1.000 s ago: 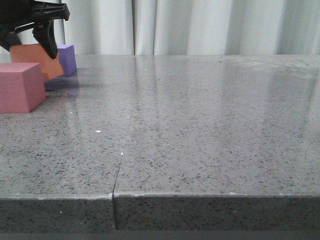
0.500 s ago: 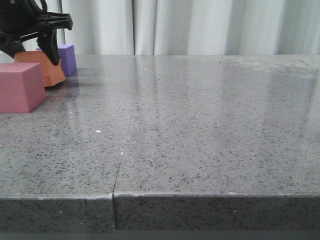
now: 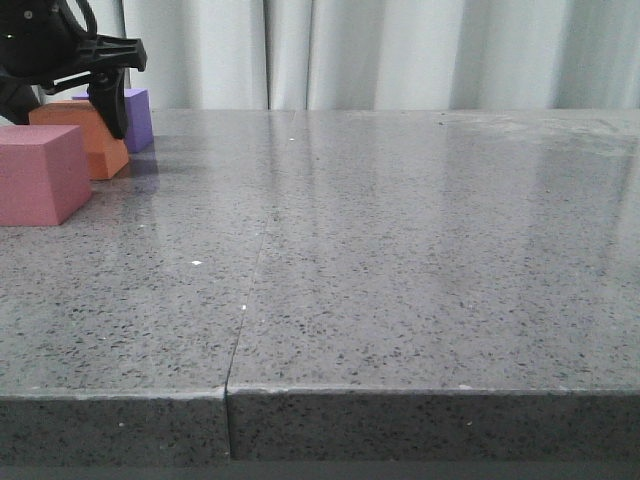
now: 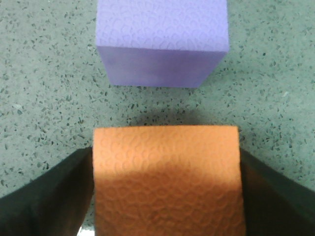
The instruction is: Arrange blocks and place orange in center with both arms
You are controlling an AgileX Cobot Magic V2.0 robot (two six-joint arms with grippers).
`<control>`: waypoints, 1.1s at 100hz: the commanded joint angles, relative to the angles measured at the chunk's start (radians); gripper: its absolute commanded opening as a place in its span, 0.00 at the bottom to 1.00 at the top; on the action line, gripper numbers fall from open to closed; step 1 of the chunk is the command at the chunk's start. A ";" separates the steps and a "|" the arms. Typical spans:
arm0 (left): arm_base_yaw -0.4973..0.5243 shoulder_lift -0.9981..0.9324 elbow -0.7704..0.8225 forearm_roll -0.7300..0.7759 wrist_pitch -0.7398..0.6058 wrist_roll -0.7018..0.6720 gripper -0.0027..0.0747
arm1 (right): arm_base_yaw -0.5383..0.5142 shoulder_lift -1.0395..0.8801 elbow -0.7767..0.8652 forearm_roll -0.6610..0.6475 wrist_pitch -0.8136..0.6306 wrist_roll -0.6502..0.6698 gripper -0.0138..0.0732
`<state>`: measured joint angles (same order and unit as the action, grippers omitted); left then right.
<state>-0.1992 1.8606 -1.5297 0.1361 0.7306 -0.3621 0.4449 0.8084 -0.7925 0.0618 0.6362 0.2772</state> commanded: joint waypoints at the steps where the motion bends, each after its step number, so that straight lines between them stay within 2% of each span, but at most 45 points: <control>1: -0.001 -0.052 -0.024 0.002 -0.036 -0.012 0.71 | -0.004 -0.005 -0.027 -0.005 -0.061 -0.008 0.09; 56: -0.009 -0.204 -0.022 0.009 -0.038 -0.012 0.70 | -0.004 -0.005 -0.027 -0.005 -0.061 -0.008 0.09; 61: -0.013 -0.224 -0.018 0.013 -0.038 -0.012 0.66 | -0.004 -0.005 -0.027 -0.005 -0.061 -0.008 0.09; 68: -0.021 -0.254 -0.007 0.018 -0.038 -0.012 0.55 | -0.004 -0.005 -0.027 -0.005 -0.061 -0.008 0.09; 80: -0.031 -0.318 0.032 0.031 -0.044 -0.012 0.26 | -0.004 -0.005 -0.027 -0.005 -0.061 -0.008 0.09; 92: -0.031 -0.399 0.100 0.046 -0.057 -0.010 0.02 | -0.004 -0.005 -0.027 -0.005 -0.061 -0.008 0.09; 110: -0.031 -0.564 0.238 0.081 -0.098 -0.010 0.01 | -0.004 -0.005 -0.027 -0.005 -0.061 -0.008 0.09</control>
<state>-0.2249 1.4062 -1.3183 0.1940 0.7147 -0.3621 0.4449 0.8084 -0.7925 0.0618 0.6379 0.2772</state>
